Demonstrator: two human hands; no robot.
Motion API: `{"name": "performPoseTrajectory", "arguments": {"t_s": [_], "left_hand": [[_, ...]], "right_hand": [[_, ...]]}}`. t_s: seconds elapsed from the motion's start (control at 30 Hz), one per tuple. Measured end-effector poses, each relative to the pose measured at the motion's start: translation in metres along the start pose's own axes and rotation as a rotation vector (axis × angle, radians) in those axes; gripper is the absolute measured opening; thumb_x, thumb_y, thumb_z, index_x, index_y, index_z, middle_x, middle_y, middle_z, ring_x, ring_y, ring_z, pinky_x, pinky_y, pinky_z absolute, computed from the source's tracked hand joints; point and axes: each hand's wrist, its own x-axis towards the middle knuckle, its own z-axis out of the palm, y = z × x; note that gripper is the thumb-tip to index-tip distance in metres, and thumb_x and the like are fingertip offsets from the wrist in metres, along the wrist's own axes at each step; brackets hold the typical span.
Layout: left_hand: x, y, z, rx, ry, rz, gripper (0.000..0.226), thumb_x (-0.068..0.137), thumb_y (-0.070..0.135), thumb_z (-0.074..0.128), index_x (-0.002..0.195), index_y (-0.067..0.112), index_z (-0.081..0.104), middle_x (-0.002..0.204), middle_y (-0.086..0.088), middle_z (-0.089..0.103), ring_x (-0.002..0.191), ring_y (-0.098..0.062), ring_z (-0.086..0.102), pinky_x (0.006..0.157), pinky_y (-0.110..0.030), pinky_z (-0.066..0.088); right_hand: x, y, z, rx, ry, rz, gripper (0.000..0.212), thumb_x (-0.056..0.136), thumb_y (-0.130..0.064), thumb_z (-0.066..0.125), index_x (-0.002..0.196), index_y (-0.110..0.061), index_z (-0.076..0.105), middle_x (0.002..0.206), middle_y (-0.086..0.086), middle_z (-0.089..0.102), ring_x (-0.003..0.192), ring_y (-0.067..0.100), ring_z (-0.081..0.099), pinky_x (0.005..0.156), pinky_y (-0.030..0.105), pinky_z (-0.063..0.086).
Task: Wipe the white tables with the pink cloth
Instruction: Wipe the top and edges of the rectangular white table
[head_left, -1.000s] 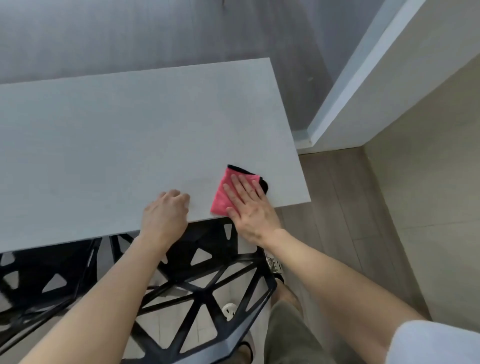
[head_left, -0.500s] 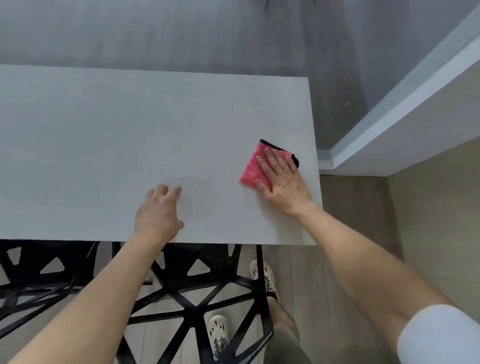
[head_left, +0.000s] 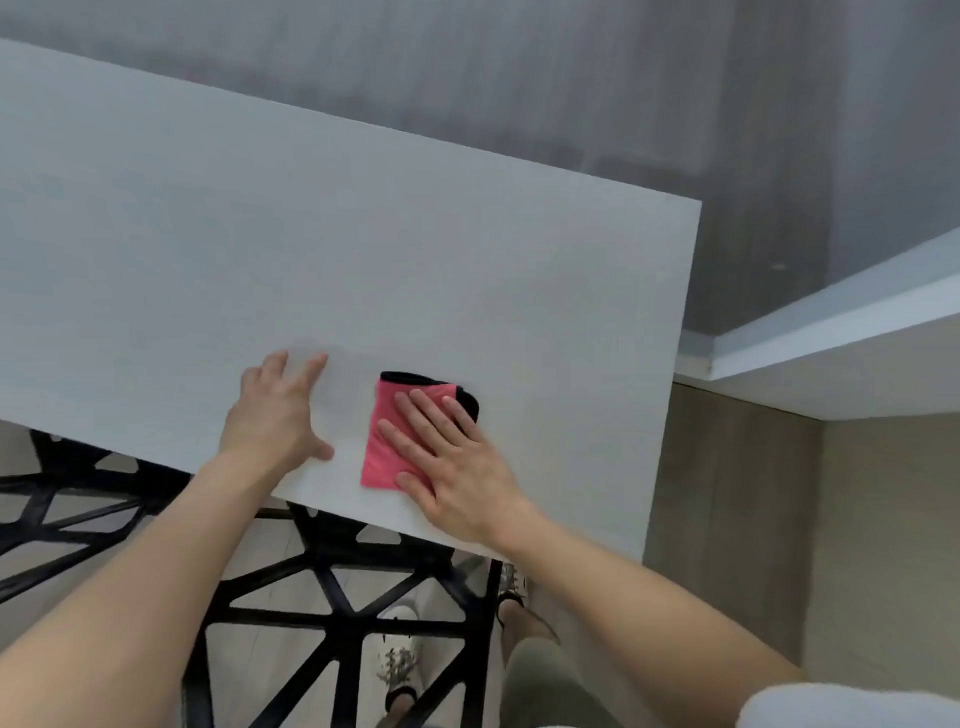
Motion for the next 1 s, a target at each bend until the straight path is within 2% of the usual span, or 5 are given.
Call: {"name": "performPoseTrajectory", "arguments": {"t_s": [0.13, 0.3, 0.6, 0.7, 1.0], "left_hand": [[0.001, -0.003, 0.002, 0.049, 0.045, 0.003, 0.136, 0.062, 0.043, 0.105, 0.169, 0.045, 0.022, 0.172, -0.007, 0.022, 0.153, -0.035, 0.025, 0.104, -0.058, 0.053], [0.002, -0.009, 0.005, 0.076, 0.087, 0.019, 0.135, 0.061, 0.045, 0.105, 0.169, 0.046, 0.023, 0.170, -0.005, 0.025, 0.150, -0.034, 0.029, 0.099, -0.059, 0.056], [0.001, -0.018, 0.004, 0.117, 0.091, 0.084, 0.138, 0.062, 0.063, 0.098, 0.170, 0.049, 0.014, 0.173, -0.001, 0.020, 0.152, -0.030, 0.028, 0.102, -0.055, 0.055], [0.005, -0.021, 0.004, 0.090, 0.108, 0.107, 0.134, 0.061, 0.062, 0.099, 0.169, 0.049, 0.020, 0.170, 0.001, 0.025, 0.152, -0.028, 0.030, 0.102, -0.054, 0.054], [0.028, -0.063, -0.001, -0.164, 0.310, 0.274, 0.056, 0.093, 0.035, 0.082, 0.145, 0.027, 0.063, 0.136, 0.004, 0.062, 0.128, -0.024, 0.059, 0.089, -0.049, 0.058]], "right_hand": [[0.033, 0.139, -0.039, 0.044, 0.213, 0.097, 0.066, 0.105, -0.055, 0.061, 0.160, -0.019, 0.054, 0.175, 0.016, 0.033, 0.165, 0.035, 0.025, 0.132, 0.060, 0.022], [0.084, 0.268, -0.131, -0.019, 0.071, 0.573, 0.085, 0.095, -0.070, 0.043, 0.163, -0.020, 0.033, 0.182, 0.013, 0.002, 0.169, 0.026, -0.004, 0.136, 0.048, -0.003], [0.115, 0.004, -0.020, -0.038, 0.025, -0.007, 0.073, 0.112, -0.064, 0.029, 0.174, -0.027, 0.017, 0.182, 0.012, -0.002, 0.169, 0.027, -0.008, 0.135, 0.053, 0.003], [0.108, 0.025, -0.022, -0.042, 0.044, -0.028, 0.081, 0.108, -0.069, 0.036, 0.175, -0.027, 0.016, 0.183, 0.005, 0.002, 0.169, 0.023, -0.001, 0.136, 0.049, 0.003], [0.105, 0.221, -0.108, -0.076, 0.226, 0.928, 0.092, 0.098, -0.077, 0.018, 0.175, -0.028, 0.012, 0.183, 0.010, -0.003, 0.169, 0.026, -0.004, 0.134, 0.057, -0.001]]}}
